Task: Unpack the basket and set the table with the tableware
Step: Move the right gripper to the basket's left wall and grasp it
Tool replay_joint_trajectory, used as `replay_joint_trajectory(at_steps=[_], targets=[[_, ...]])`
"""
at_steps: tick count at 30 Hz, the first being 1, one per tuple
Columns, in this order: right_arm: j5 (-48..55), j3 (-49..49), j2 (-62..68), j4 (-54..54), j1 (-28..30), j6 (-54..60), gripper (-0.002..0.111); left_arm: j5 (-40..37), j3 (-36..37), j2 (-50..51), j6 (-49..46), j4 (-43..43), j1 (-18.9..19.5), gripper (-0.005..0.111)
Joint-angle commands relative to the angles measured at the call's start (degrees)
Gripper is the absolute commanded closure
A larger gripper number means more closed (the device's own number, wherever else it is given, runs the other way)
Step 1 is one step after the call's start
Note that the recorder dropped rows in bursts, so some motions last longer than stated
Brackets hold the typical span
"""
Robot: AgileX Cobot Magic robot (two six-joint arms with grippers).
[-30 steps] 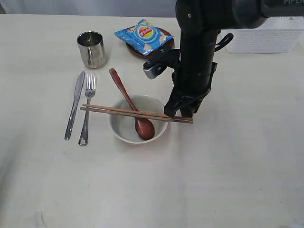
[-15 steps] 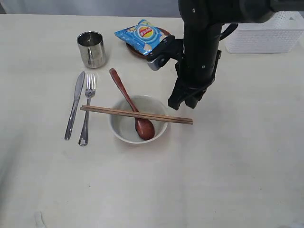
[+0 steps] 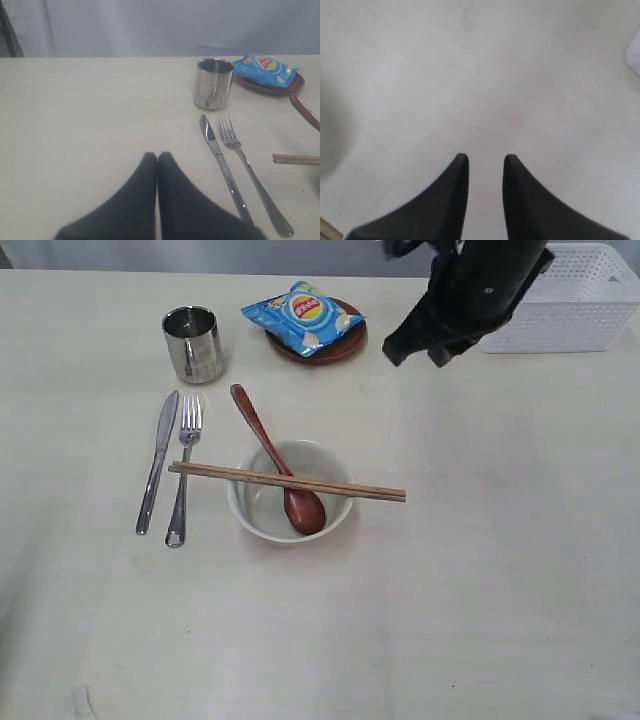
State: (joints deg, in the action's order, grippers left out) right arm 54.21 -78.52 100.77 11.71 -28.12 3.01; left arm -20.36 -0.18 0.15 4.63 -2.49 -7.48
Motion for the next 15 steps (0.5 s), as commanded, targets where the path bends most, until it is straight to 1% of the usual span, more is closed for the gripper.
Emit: replay_joint_trajectory(at_steps=[1, 6, 9, 15], targets=[[-3.8, 0.0, -2.1, 0.6, 4.2, -3.9, 0.083, 0.6, 0.2, -0.1, 0.2, -0.5, 0.1, 0.107], [-6.5, 0.0, -1.9, 0.6, 9.4, -6.4, 0.083, 0.6, 0.2, -0.1, 0.2, -0.5, 0.1, 0.107], [-7.6, 0.0, -1.8, 0.6, 11.6, -6.0, 0.083, 0.6, 0.2, -0.1, 0.2, -0.5, 0.1, 0.107], [-9.3, 0.0, -1.8, 0.6, 14.0, -4.7, 0.083, 0.6, 0.2, -0.1, 0.2, -0.5, 0.1, 0.107]])
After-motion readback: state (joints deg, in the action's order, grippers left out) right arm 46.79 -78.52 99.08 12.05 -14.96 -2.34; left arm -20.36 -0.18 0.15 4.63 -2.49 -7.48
